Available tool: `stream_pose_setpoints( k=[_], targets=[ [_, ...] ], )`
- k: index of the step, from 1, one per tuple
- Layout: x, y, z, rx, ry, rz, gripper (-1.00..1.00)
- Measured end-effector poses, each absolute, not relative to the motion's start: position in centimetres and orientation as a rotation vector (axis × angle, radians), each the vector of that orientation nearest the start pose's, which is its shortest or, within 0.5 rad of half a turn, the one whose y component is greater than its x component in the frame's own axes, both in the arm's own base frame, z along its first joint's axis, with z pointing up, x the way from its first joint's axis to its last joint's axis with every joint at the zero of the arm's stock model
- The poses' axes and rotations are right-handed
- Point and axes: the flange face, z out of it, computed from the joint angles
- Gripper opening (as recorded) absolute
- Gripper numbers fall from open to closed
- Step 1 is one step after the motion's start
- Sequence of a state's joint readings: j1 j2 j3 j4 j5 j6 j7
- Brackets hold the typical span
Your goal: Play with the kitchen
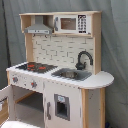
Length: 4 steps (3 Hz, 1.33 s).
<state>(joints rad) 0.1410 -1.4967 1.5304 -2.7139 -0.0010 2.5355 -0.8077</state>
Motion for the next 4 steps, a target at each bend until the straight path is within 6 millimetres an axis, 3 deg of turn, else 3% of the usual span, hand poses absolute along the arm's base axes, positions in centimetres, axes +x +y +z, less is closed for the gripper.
stream_pose_setpoints(
  k=[1,4],
  targets=[
    [7.3,38.9,34.6,0.796,1.485,0.59,1.0],
    [13.6,38.9,42.8,1.009,1.322,0.608,1.0]
  ],
)
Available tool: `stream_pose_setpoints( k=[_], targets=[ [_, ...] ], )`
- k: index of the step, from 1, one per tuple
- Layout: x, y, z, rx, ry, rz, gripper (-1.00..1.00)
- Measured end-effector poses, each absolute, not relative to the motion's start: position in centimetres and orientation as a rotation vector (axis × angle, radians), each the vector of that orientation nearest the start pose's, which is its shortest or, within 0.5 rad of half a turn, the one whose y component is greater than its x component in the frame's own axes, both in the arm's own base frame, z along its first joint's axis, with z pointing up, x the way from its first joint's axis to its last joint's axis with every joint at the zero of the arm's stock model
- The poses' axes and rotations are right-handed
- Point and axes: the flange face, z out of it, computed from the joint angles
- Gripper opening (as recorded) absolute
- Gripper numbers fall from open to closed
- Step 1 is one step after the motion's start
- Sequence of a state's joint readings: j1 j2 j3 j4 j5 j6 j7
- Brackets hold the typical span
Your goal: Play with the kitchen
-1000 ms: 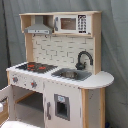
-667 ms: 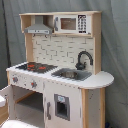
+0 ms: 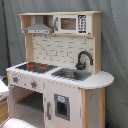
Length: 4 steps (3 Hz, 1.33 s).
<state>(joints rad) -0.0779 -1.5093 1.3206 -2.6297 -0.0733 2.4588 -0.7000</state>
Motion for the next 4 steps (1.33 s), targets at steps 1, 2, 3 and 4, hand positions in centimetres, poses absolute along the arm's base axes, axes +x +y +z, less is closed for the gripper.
stream_pose_setpoints(
  k=[1,2,3,4],
  targets=[
    [14.9,39.3,44.6,1.08,1.256,0.602,1.0],
    [15.3,39.9,46.0,1.129,1.194,0.6,1.0],
    [15.4,40.7,47.5,1.179,1.128,0.601,1.0],
    [15.3,41.2,48.9,1.23,1.058,0.596,1.0]
  ],
)
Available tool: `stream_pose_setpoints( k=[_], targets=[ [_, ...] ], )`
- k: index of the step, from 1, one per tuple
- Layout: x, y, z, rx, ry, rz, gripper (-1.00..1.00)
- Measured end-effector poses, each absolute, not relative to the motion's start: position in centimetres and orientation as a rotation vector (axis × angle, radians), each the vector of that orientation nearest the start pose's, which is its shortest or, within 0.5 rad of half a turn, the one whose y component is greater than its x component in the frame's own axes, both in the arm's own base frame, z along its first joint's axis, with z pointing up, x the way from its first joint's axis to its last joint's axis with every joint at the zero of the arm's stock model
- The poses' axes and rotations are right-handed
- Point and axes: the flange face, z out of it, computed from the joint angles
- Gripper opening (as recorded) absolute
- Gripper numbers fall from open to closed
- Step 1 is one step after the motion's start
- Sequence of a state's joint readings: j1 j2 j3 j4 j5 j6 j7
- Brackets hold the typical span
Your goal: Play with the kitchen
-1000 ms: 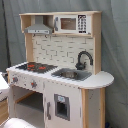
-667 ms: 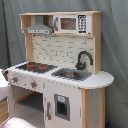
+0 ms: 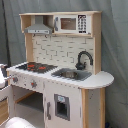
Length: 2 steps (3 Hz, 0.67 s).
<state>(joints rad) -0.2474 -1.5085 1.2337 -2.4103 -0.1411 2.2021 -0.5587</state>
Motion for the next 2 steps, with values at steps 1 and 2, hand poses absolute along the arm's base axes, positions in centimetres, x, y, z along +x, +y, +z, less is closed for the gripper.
stream_pose_setpoints(
  k=[1,2],
  targets=[
    [15.4,41.1,50.3,1.304,0.973,0.578,1.0],
    [16.4,39.7,51.2,1.403,0.857,0.56,1.0]
  ],
)
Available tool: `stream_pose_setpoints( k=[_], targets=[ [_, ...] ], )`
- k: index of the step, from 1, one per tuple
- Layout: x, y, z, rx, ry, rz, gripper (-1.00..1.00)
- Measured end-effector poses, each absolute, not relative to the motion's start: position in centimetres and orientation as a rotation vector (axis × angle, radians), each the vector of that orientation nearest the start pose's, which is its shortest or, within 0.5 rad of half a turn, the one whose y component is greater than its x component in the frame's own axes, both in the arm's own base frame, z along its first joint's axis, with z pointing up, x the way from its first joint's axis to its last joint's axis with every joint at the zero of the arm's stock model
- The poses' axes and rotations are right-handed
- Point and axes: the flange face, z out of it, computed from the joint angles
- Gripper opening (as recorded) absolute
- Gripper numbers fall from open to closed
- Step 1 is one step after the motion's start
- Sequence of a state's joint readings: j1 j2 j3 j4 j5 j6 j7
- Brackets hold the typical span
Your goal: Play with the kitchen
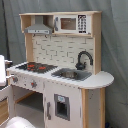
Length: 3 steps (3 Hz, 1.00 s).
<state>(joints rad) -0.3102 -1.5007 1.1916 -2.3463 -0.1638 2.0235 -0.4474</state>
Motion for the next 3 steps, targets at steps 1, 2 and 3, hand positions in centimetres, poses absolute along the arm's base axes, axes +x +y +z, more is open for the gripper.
stream_pose_setpoints(
  k=[1,2,3],
  targets=[
    [18.5,38.2,51.8,1.499,0.747,0.586,1.0],
    [21.1,37.2,52.4,1.571,0.671,0.626,1.0],
    [23.8,36.3,53.8,1.631,0.594,0.681,1.0]
  ],
)
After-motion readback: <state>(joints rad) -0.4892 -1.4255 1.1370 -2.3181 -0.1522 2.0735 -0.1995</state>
